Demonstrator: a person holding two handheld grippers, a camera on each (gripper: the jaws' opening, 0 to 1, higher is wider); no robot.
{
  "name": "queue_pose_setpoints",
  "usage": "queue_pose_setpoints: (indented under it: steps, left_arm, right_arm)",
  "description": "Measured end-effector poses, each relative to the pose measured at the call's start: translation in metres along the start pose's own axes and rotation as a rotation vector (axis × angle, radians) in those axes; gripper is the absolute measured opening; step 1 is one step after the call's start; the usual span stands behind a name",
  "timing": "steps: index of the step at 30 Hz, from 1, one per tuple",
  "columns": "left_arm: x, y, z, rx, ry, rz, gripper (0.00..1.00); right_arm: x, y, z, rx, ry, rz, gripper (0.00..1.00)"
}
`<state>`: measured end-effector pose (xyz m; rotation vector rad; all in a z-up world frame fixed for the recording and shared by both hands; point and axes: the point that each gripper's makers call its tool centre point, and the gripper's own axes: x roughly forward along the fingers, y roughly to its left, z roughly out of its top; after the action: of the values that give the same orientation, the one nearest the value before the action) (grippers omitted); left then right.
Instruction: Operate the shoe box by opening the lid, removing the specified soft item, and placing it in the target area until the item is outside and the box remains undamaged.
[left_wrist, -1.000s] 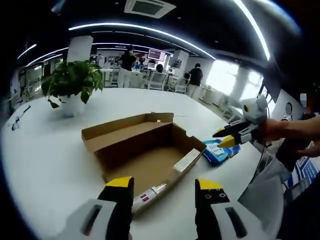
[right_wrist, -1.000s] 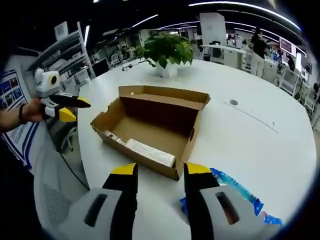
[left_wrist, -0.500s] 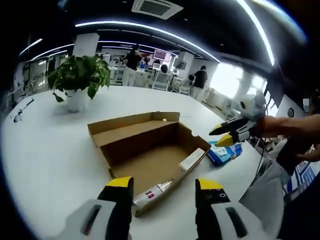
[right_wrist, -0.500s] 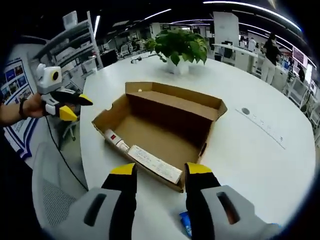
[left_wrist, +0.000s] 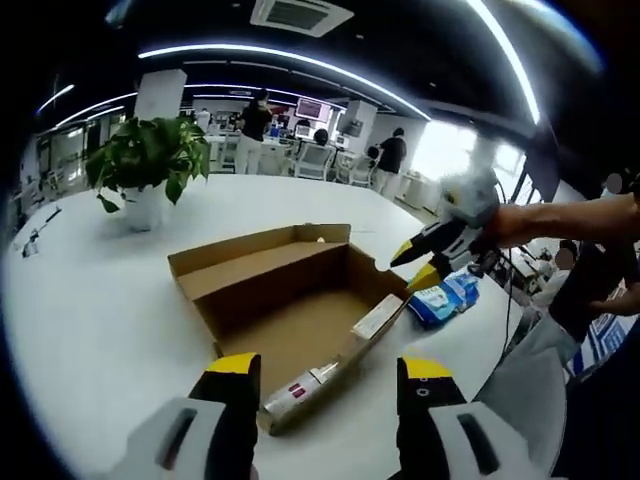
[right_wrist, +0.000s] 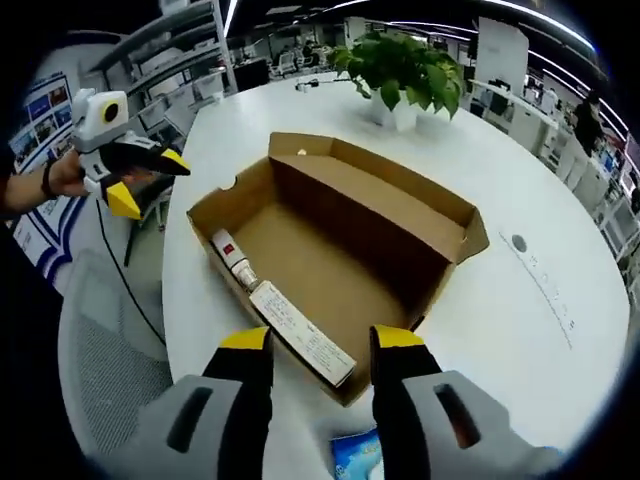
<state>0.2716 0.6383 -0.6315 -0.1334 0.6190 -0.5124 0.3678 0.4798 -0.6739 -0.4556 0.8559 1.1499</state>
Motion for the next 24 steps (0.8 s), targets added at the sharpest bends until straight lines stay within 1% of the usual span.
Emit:
queue_pose_setpoints:
  steps: [5,8,9,11,12,17,18,19,23,24]
  left_arm:
    - [-0.008,0.008,-0.002,-0.006,0.003,0.024,0.55]
    - [-0.012,0.009,-0.002,-0.007,0.001,0.031,0.55]
    - [-0.013,0.009,-0.002,-0.004,0.002,0.031,0.55]
    - [-0.014,0.008,-0.002,-0.004,0.001,0.032,0.55]
    - [-0.014,0.008,-0.002,-0.004,0.001,0.033,0.55]
    - [-0.015,0.002,-0.006,-0.005,0.004,0.03,0.55]
    - [-0.015,0.0,-0.007,-0.004,0.006,0.027,0.55]
    - [-0.016,-0.001,-0.008,-0.004,0.007,0.026,0.55]
    - [-0.018,-0.002,-0.013,-0.004,0.014,0.024,0.55]
    - [-0.018,0.0,-0.014,-0.006,0.016,0.026,0.55]
  right_arm:
    - [0.009,-0.003,0.003,-0.051,0.038,0.026,0.37]
    - [0.015,-0.002,-0.002,-0.144,0.103,0.058,0.38]
    - [0.017,-0.001,-0.005,-0.181,0.134,0.077,0.38]
    - [0.022,0.001,-0.008,-0.25,0.174,0.107,0.38]
    - [0.024,0.001,-0.01,-0.267,0.191,0.114,0.38]
    - [0.037,-0.002,-0.021,-0.333,0.275,0.161,0.37]
    - [0.042,-0.005,-0.025,-0.348,0.294,0.174,0.37]
    - [0.046,-0.007,-0.028,-0.356,0.305,0.182,0.37]
    - [0.053,-0.004,-0.028,-0.375,0.327,0.224,0.35]
    - [0.054,-0.002,-0.028,-0.392,0.337,0.245,0.35]
